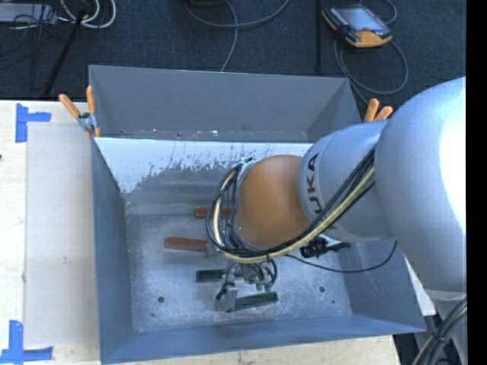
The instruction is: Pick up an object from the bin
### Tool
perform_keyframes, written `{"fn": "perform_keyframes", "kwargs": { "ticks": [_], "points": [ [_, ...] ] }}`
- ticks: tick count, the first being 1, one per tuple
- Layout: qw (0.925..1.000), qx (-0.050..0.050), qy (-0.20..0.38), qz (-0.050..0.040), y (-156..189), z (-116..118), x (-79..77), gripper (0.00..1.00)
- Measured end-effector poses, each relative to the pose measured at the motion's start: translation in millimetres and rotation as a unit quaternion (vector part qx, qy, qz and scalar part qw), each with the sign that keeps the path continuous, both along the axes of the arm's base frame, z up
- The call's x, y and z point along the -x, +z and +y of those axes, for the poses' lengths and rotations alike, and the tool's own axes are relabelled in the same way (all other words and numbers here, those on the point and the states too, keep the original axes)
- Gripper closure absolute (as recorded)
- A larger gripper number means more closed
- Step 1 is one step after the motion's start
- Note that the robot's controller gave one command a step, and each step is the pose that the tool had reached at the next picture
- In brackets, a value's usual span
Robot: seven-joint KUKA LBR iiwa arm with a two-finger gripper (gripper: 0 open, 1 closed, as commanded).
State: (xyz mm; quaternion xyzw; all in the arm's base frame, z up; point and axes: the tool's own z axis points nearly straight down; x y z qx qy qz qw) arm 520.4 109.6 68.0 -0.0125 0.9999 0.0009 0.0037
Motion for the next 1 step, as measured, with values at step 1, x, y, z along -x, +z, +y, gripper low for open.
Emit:
{"fn": "perform_keyframes", "kwargs": {
  "ticks": [1],
  "points": [
    [1.0, -0.001, -0.001, -0.0012, 4.6, 0.5, -0.9, 1.0]
  ]
}}
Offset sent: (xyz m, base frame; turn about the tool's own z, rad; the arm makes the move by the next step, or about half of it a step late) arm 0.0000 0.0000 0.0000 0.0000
